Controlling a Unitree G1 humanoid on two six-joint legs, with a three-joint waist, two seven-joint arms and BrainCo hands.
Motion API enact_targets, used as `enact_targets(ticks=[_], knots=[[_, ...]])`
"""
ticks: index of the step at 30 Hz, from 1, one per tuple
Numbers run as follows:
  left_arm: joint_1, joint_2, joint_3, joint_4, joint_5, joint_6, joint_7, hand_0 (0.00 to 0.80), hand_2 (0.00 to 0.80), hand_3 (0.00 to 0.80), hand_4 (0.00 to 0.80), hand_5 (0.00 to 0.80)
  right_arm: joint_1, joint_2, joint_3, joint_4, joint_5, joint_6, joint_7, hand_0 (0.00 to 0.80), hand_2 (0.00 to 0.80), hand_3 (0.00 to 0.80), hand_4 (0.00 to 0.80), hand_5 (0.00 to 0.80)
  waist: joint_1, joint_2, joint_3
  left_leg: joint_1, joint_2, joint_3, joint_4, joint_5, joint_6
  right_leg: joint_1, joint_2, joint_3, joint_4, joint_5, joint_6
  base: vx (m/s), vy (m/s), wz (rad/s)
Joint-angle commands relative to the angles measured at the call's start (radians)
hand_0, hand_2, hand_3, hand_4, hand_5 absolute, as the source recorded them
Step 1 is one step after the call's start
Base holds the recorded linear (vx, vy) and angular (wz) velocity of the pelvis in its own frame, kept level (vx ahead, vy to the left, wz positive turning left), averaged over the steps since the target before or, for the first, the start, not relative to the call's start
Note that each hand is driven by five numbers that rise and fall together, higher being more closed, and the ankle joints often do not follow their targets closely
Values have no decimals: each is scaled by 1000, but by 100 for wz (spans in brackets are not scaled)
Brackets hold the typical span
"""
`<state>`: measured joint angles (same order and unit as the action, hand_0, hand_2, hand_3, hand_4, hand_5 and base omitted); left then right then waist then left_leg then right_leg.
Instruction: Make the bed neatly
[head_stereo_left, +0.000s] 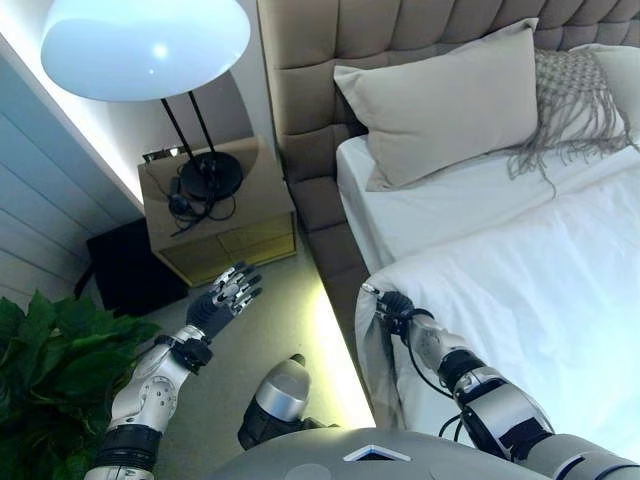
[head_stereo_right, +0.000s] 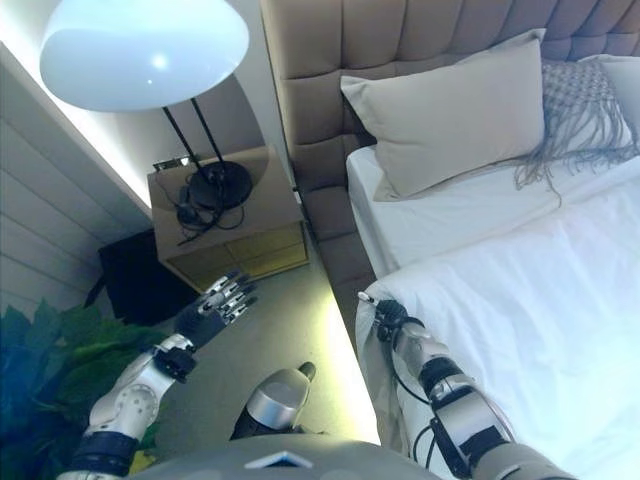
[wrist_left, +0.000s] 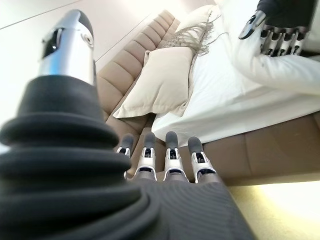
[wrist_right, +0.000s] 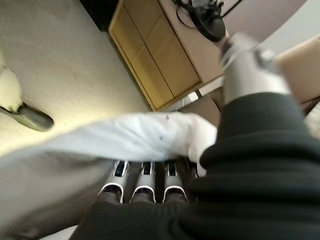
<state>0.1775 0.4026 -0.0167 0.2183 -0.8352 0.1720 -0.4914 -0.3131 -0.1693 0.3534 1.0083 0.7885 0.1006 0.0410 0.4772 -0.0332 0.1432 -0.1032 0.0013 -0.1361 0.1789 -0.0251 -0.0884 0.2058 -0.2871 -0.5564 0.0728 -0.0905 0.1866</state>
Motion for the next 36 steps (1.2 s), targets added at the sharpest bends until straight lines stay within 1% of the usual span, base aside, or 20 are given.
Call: enact_targets(ticks=[1, 6, 7, 8, 13, 16, 18, 20, 21, 23, 24, 25, 26, 27, 30, 32, 33, 35, 36], knots=[[30, -3, -32, -15, 24, -68, -24, 0, 0, 0, 0, 0, 33, 15, -57, -67, 84, -62, 54, 0, 0, 0, 0, 0, -1, 11, -71, 124, 52, 13, -148, 27, 22, -53, -101, 3, 51, 181, 44, -15, -12, -8], [24, -28, -39, -11, 24, -90, -3, 0, 0, 0, 0, 0, 121, 37, -58, -39, 138, -71, 96, 0, 0, 0, 0, 0, -25, 26, -74, 133, 56, 42, -152, 24, 28, -69, -99, 23, 47, 179, 44, -30, 11, -13], [21, -35, -42, -7, 21, -96, 6, 0, 0, 0, 0, 0, 139, 41, -59, -32, 145, -61, 113, 0, 0, 0, 0, 0, -34, 30, -75, 133, 57, 49, -153, 24, 29, -73, -99, 27, 47, 179, 43, -103, 65, -9], [18, -39, -45, -6, 19, -99, 10, 0, 0, 0, 0, 0, 149, 42, -58, -31, 143, -58, 115, 0, 0, 0, 0, 0, -40, 31, -74, 119, 49, 54, -151, 42, 36, -83, -106, 18, 42, 195, 32, -113, 68, -10], [10, -61, -54, 6, 13, -118, 31, 0, 0, 0, 0, 0, 200, 59, -31, -15, 172, -31, 121, 0, 0, 0, 0, 0, -64, 42, -69, 117, 49, 64, -153, 43, 38, -105, -108, 31, 52, 192, 31, -63, 30, -11], [14, -69, -58, 4, 17, -130, 34, 0, 0, 0, 0, 0, 217, 65, -12, -30, 196, -64, 107, 0, 0, 0, 0, 0, -69, 45, -65, 116, 49, 67, -155, 47, 38, -113, -109, 36, 57, 193, 32, -43, 8, -4], [21, -75, -60, 1, 29, -151, 32, 0, 0, 0, 0, 0, 225, 63, -9, -106, 229, -135, 54, 0, 0, 0, 0, 0, -80, 47, -60, 121, 50, 72, -157, 48, 37, -122, -108, 41, 63, 192, 29, -34, -11, -2], [28, -77, -58, -6, 37, -163, 36, 0, 0, 0, 0, 0, 239, 58, -14, -187, 223, -174, 4, 0, 0, 0, 0, 0, -94, 46, -57, 125, 52, 79, -156, 46, 37, -132, -107, 49, 71, 193, 27, 0, 0, 0], [33, -77, -56, -10, 44, -174, 40, 0, 0, 0, 0, 0, 256, 50, -22, -250, 214, -205, -24, 0, 0, 0, 0, 0, -107, 45, -54, 128, 54, 86, -156, 44, 38, -139, -107, 57, 75, 194, 27, -24, -32, -8], [39, -73, -51, -17, 63, -196, 46, 0, 0, 0, 0, 0, 284, 37, -45, -328, 202, -243, -45, 0, 0, 0, 0, 0, -131, 44, -51, 134, 57, 99, -158, 40, 39, -149, -106, 69, 80, 197, 28, -32, -38, -17], [44, -66, -44, -27, 81, -218, 57, 0, 0, 0, 0, 0, 312, 23, -74, -387, 196, -262, -46, 0, 0, 0, 0, 0, -153, 43, -49, 137, 60, 113, -159, 38, 40, -156, -104, 80, 81, 198, 28, -39, -39, -12], [47, -63, -43, -32, 97, -228, 62, 0, 0, 0, 0, 0, 325, 18, -90, -411, 192, -272, -43, 0, 0, 0, 0, 0, -165, 43, -48, 139, 61, 120, -160, 36, 41, -160, -103, 85, 81, 199, 29, -52, -47, -8], [52, -54, -39, -37, 119, -254, 80, 0, 0, 0, 0, 0, 355, 5, -130, -455, 181, -285, -27, 0, 0, 0, 0, 0, -191, 42, -47, 144, 63, 139, -161, 32, 42, -168, -101, 98, 82, 202, 32, -47, -41, -21], [50, -46, -36, -39, 127, -265, 89, 0, 0, 0, 0, 0, 372, -3, -158, -473, 184, -285, -7, 0, 0, 0, 0, 0, -207, 41, -47, 146, 64, 150, -162, 30, 43, -172, -100, 107, 81, 204, 35, -49, -51, -34], [42, -23, -29, -38, 146, -290, 113, 0, 0, 0, 0, 0, 412, -18, -233, -495, 216, -315, 36, 0, 0, 0, 0, 0, -248, 38, -49, 155, 69, 182, -162, 22, 43, -179, -95, 129, 75, 209, 39, -26, -60, -39], [35, -6, -38, -34, 193, -321, 121, 0, 0, 0, 0, 0, 430, -25, -271, -505, 232, -327, 44, 0, 0, 0, 0, 0, -269, 34, -52, 159, 71, 197, -159, 16, 43, -184, -91, 143, 72, 209, 40, -13, -92, -30], [23, 9, -51, -28, 224, -344, 140, 0, 0, 0, 0, 0, 441, -34, -299, -501, 249, -324, 58, 0, 0, 0, 0, 0, -288, 32, -53, 164, 75, 210, -155, 10, 43, -188, -87, 154, 71, 204, 41, -2, -95, -31], [6, 25, -71, -17, 256, -367, 157, 0, 0, 0, 0, 0, 450, -42, -334, -479, 281, -326, 63, 0, 0, 0, 0, 0, -306, 29, -55, 168, 79, 225, -149, 4, 43, -192, -79, 168, 69, 195, 41, 3, -117, -24], [-8, 35, -89, -13, 275, -378, 164, 0, 0, 0, 0, 0, 454, -46, -356, -464, 324, -326, 65, 0, 0, 0, 0, 0, -317, 26, -56, 171, 81, 232, -145, -1, 43, -194, -76, 176, 67, 191, 41, 1, -105, -20]])
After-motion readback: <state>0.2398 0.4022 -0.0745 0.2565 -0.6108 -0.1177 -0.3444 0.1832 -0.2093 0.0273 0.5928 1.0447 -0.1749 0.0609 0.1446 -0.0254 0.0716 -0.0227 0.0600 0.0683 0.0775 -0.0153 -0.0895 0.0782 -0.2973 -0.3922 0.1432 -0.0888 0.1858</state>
